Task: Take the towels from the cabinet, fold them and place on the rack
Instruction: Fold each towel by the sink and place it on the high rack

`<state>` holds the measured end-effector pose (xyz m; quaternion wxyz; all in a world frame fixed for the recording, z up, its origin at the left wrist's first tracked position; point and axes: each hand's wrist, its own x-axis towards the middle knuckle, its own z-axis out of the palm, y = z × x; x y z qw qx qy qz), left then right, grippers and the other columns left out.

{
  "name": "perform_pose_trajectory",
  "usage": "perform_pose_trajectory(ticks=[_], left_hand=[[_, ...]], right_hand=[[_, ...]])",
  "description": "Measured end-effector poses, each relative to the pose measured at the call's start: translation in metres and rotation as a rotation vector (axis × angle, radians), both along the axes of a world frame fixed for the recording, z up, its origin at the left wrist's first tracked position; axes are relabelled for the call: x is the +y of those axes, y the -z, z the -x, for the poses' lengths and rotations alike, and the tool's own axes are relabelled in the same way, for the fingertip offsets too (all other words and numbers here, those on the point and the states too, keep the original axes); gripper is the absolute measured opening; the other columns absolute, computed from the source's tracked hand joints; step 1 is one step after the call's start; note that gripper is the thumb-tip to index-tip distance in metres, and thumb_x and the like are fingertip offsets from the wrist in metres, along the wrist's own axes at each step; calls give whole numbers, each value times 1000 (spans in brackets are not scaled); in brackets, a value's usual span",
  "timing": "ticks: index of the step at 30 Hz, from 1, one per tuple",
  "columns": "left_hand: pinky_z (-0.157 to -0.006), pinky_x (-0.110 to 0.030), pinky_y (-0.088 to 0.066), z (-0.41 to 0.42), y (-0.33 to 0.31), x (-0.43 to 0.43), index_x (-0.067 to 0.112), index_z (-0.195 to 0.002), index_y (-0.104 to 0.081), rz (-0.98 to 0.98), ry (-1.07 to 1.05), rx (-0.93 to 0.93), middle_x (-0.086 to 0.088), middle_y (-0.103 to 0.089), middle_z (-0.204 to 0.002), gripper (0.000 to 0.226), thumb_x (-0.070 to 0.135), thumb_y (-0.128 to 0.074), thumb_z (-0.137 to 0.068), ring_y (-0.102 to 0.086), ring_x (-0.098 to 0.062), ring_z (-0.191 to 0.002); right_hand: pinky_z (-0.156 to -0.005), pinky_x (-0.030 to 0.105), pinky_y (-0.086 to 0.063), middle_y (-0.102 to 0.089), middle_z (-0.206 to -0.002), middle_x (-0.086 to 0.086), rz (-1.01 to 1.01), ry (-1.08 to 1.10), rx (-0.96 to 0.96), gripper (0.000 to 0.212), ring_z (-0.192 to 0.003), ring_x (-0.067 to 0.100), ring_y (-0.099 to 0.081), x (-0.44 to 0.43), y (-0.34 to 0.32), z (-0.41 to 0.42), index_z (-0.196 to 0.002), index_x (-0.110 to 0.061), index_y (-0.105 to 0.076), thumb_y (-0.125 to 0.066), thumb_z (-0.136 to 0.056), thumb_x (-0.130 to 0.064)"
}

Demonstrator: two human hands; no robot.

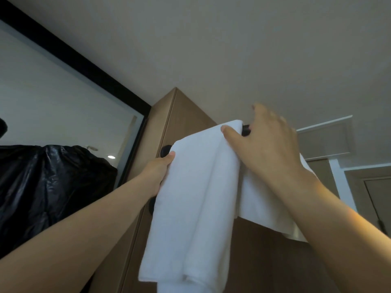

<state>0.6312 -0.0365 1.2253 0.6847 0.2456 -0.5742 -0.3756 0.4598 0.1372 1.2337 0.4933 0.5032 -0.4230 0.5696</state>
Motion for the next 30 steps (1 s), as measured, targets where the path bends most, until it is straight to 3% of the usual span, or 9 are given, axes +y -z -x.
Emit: perform_pose_trajectory(ticks=[4, 6, 8, 11, 15, 19, 22, 26, 30], left_hand=[[-80, -35, -49, 0, 5, 3, 15, -97, -66, 38, -93, -75, -5, -69, -98, 41, 53, -47, -96, -64, -23, -89], [-78, -35, -49, 2, 12, 3, 17, -96, -65, 13, -83, -108, -3, -69, -95, 43, 55, -43, -97, -64, -23, -89], [-82, -38, -52, 3, 19, 3, 14, -101, -67, 0, -23, -82, -5, -71, -99, 43, 52, -46, -97, -66, -26, -93], [-99, -47, -48, 3, 20, 6, 12, -109, -65, 25, -42, -53, -8, -69, -108, 40, 46, -49, -97, -64, -29, -103], [-99, -47, -46, 2, 14, 7, 10, -107, -65, 91, -149, -84, -9, -68, -107, 40, 45, -47, -98, -62, -29, -102], [-89, -41, -50, -1, 11, 2, 8, -96, -63, 168, -228, -57, -11, -68, -101, 37, 42, -49, -98, -62, -30, -93], [-63, -29, -43, 0, 10, -2, 10, -78, -57, 245, -308, -38, -5, -59, -78, 36, 40, -50, -98, -53, -22, -73], [-55, -27, -32, 3, -2, -1, 12, -74, -55, 334, -448, -39, 1, -53, -69, 36, 37, -48, -98, -46, -13, -63], [-55, -26, -32, 3, -24, -1, 14, -72, -54, 380, -504, -33, 2, -52, -68, 35, 38, -50, -97, -46, -13, -64]], right_hand=[[-73, 31, -37, -64, -111, -1, -190, -80, 23, 67, -101, 24, -59, 4, 12, 2, -137, -17, -40, -61, -84, -53], [-71, 30, -43, -61, -102, -3, -334, -156, 64, 52, -84, 16, -54, 5, 9, 3, -134, -17, -41, -61, -88, -30], [-63, 17, -40, -50, -85, -11, -380, -136, 107, 51, -72, 7, -45, 7, 7, 5, -136, -20, -42, -53, -87, -10], [-64, 19, -37, -50, -89, -7, -398, -82, 148, 67, -86, 14, -44, 2, 10, 3, -147, -21, -31, -45, -85, -2], [-67, 34, -40, -51, -118, 11, -288, 45, 171, 52, -96, 28, -55, -12, 13, -2, -142, -19, -31, -49, -94, -19], [-73, 31, -38, -60, -120, 1, -220, -106, 135, 41, -108, 24, -56, -19, 1, -2, -133, -20, -47, -58, -95, -22], [-78, 28, -36, -62, -119, -2, -238, -195, 119, 43, -112, 21, -55, -24, 0, 4, -134, -27, -48, -60, -93, -19], [-81, 29, -35, -55, -136, -4, -127, -68, 238, 45, -116, 18, -54, -28, 4, 10, -140, -24, -45, -54, -97, -17], [-93, 41, -39, -52, -136, 8, -91, 179, 320, 39, -113, 31, -57, -28, -10, 6, -138, -16, -44, -48, -100, -21]])
